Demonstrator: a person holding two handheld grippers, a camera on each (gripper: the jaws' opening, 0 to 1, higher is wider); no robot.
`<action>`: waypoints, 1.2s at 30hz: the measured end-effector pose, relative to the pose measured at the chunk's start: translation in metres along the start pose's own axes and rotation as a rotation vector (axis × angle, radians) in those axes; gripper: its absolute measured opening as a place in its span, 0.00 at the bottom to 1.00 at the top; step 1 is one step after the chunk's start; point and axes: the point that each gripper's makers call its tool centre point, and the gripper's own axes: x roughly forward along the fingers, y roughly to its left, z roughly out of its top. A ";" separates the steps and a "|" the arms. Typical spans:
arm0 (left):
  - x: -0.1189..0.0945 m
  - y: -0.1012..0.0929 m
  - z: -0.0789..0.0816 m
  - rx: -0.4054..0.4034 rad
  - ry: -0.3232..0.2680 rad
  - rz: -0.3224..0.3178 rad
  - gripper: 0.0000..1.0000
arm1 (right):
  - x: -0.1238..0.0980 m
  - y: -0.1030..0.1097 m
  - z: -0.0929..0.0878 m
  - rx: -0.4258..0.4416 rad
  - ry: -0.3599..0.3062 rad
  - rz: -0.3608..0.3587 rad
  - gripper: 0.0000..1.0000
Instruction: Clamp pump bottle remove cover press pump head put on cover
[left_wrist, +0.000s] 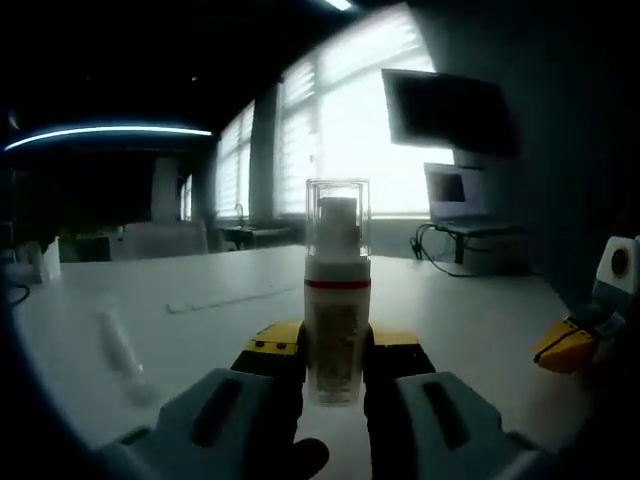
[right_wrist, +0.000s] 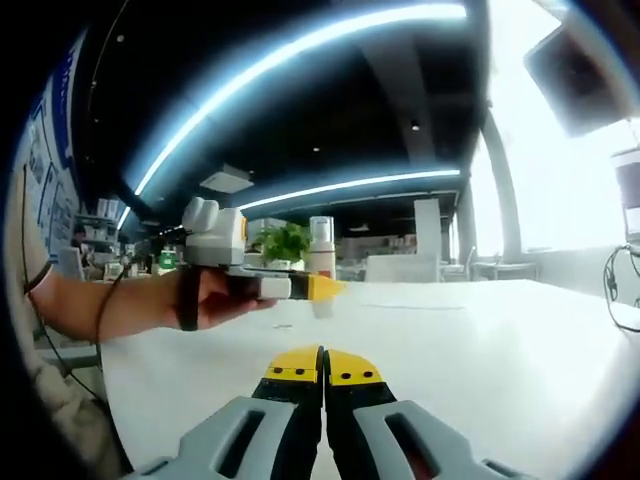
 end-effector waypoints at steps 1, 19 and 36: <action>0.003 0.003 -0.001 -0.009 0.002 0.003 0.13 | 0.000 0.000 0.000 -0.001 0.001 0.001 0.00; 0.030 0.010 -0.016 0.002 0.030 0.051 0.13 | 0.001 -0.002 -0.001 0.013 0.004 0.013 0.00; 0.046 0.032 -0.038 -0.036 0.042 0.110 0.13 | 0.001 -0.001 -0.002 0.003 0.008 0.010 0.00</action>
